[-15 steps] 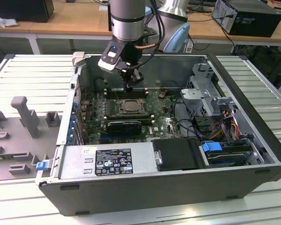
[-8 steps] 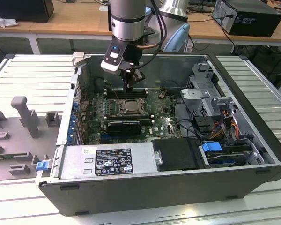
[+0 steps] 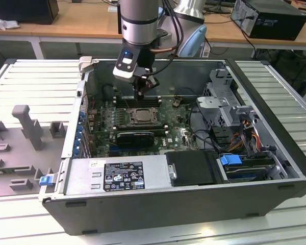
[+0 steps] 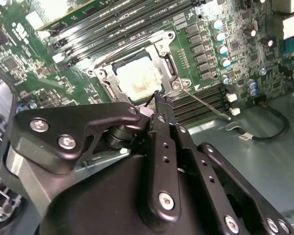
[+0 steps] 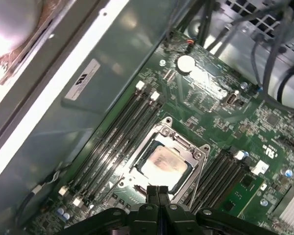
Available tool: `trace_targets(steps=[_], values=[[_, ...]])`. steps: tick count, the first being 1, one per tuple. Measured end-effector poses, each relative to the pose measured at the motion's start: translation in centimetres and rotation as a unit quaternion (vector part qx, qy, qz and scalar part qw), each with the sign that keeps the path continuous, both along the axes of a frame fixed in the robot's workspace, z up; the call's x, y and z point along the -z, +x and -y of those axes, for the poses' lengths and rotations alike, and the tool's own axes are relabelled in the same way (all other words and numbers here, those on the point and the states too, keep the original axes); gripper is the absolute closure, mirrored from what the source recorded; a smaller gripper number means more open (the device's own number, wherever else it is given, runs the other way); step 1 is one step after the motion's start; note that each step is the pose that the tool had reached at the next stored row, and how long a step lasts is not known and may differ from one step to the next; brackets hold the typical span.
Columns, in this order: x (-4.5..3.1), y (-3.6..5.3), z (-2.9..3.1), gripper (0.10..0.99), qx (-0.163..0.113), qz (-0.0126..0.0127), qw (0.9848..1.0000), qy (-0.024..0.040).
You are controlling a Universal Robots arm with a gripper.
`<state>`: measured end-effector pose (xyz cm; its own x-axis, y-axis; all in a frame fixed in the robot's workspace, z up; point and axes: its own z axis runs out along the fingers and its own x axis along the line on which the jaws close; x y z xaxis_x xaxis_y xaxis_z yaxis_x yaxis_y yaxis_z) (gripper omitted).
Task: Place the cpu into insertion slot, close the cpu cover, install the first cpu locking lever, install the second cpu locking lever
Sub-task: 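Install the first cpu locking lever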
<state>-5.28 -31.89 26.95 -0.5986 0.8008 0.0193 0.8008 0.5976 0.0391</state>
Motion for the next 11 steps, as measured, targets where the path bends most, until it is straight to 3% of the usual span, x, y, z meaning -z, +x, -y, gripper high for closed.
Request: trace_targets(steps=[4,11], values=[[0.0,0.0,0.0,0.98,-0.042,0.0,0.9991,0.0],[0.0,-0.01,0.0,0.98,-0.093,0.0,0.9956,0.0]])
